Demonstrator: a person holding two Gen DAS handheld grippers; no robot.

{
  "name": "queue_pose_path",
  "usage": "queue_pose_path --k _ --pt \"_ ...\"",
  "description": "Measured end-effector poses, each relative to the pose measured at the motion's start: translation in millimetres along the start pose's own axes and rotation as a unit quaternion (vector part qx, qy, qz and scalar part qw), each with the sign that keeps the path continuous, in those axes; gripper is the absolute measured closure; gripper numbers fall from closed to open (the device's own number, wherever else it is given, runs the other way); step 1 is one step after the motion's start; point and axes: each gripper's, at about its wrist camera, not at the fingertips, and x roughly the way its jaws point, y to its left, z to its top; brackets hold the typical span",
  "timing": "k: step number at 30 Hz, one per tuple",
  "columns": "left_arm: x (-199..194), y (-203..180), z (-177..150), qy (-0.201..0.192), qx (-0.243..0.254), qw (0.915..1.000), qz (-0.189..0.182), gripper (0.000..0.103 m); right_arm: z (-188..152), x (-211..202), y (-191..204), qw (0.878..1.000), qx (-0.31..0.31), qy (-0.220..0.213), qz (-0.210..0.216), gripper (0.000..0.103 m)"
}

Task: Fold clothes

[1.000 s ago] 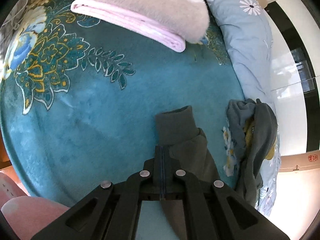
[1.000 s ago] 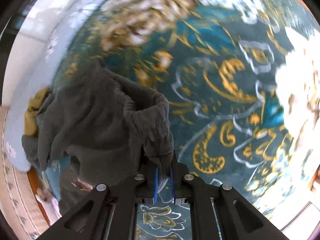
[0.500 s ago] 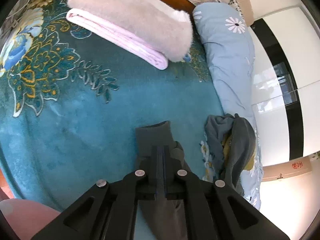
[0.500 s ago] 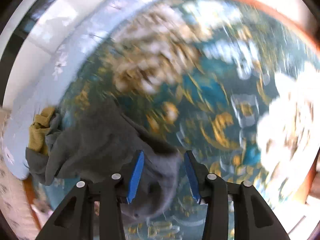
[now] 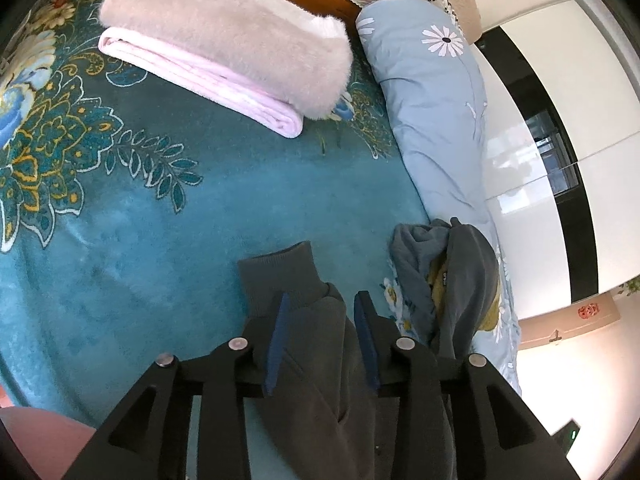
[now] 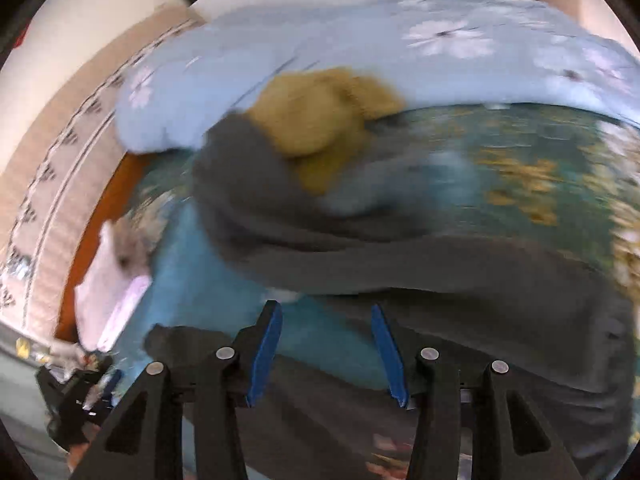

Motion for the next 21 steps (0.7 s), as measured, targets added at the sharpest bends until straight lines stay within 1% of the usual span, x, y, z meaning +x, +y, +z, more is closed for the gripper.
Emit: queue_pose_path --k 1,2,3,4,7,9,11,15,18,21 --pt "1 1 0 0.003 -0.003 1.0000 0.000 0.061 4 8 11 1.000 0.000 0.004 0.022 0.052" --pt "2 1 0 0.006 -0.003 1.0000 0.002 0.060 5 13 20 0.999 -0.004 0.003 0.034 0.052" --pt "4 1 0 0.009 -0.002 0.9999 0.005 0.060 6 17 27 0.999 -0.009 0.002 0.041 0.049" --pt "6 0 -1 0.012 0.003 0.9999 0.009 0.060 6 22 34 0.999 -0.014 0.003 0.042 0.047" --pt "12 -5 -1 0.016 0.017 0.9997 0.010 0.060 9 48 54 0.998 -0.050 0.019 0.023 0.047" --pt "17 -8 -2 0.019 0.025 0.9994 0.013 0.060 13 65 73 0.995 -0.095 0.024 -0.002 0.047" --pt "20 -8 -2 0.023 0.027 0.9992 0.018 0.060 17 81 92 0.989 -0.144 0.025 -0.032 0.047" --pt "25 -2 0 0.024 0.017 0.9993 0.022 0.060 22 113 116 0.969 -0.220 0.008 -0.111 0.047" --pt "29 1 2 0.026 0.010 0.9994 0.020 0.060 23 133 122 0.953 -0.260 0.003 -0.154 0.047" --pt "32 5 3 0.030 0.001 0.9993 0.022 0.060 28 142 122 0.945 -0.269 0.002 -0.185 0.049"
